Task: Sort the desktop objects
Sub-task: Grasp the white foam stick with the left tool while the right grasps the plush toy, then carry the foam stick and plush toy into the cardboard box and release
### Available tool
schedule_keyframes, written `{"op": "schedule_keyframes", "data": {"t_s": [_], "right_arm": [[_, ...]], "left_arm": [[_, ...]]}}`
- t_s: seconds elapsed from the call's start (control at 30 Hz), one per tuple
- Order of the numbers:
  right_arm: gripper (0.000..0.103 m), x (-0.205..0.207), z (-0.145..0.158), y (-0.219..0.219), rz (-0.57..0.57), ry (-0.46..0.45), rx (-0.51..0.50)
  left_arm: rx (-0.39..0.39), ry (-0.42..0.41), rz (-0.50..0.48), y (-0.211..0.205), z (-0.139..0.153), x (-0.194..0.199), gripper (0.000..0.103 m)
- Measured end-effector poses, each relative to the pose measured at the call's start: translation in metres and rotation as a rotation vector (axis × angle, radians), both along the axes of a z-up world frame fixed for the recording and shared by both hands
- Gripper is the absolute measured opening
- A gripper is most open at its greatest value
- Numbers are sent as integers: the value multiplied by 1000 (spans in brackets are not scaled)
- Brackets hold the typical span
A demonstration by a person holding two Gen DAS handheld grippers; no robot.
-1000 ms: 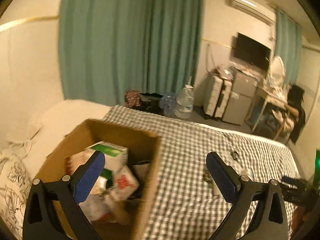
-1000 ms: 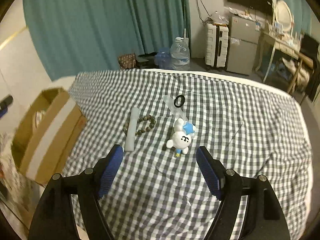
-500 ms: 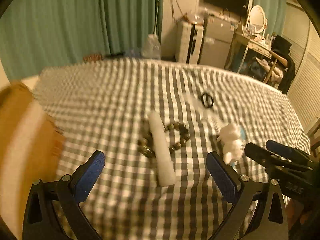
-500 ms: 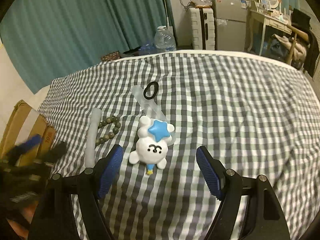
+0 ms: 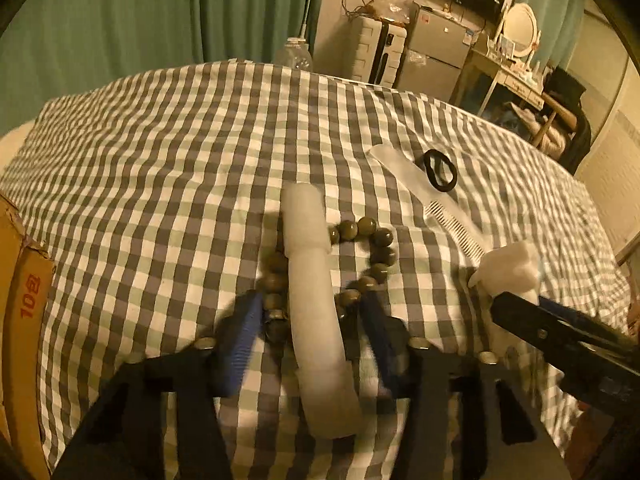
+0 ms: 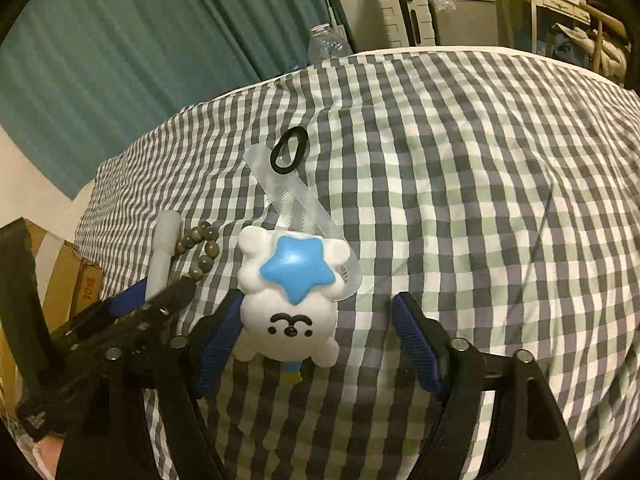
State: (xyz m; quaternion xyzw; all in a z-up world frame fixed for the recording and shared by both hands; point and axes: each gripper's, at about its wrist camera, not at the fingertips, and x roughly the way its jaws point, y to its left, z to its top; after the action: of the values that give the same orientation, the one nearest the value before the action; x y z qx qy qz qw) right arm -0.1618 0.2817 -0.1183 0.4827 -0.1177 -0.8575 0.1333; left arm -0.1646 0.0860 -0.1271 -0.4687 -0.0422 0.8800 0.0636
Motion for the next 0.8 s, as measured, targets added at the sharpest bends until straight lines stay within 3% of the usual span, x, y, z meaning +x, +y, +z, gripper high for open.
{"op": "schedule_keyframes", "data": {"t_s": [0.1, 0.17, 0.33, 0.5, 0.67, 0.8], "right_arm": [[45, 5, 5, -7, 8, 8, 50], [45, 8, 10, -8, 11, 10, 45], [45, 23, 23, -9, 12, 35, 20], [45, 53, 48, -12, 19, 56, 51], [45, 75, 86, -11, -1, 103, 66], [45, 81, 103, -5, -22, 123, 53]], "left_arm": [[9, 3, 0, -6, 9, 6, 33], [13, 14, -6, -11, 17, 12, 18], [36, 1, -16, -25, 32, 32, 12], [108, 9, -12, -44, 50, 55, 11], [101, 12, -42, -42, 52, 66, 14], [47, 5, -19, -42, 45, 60, 21]]}}
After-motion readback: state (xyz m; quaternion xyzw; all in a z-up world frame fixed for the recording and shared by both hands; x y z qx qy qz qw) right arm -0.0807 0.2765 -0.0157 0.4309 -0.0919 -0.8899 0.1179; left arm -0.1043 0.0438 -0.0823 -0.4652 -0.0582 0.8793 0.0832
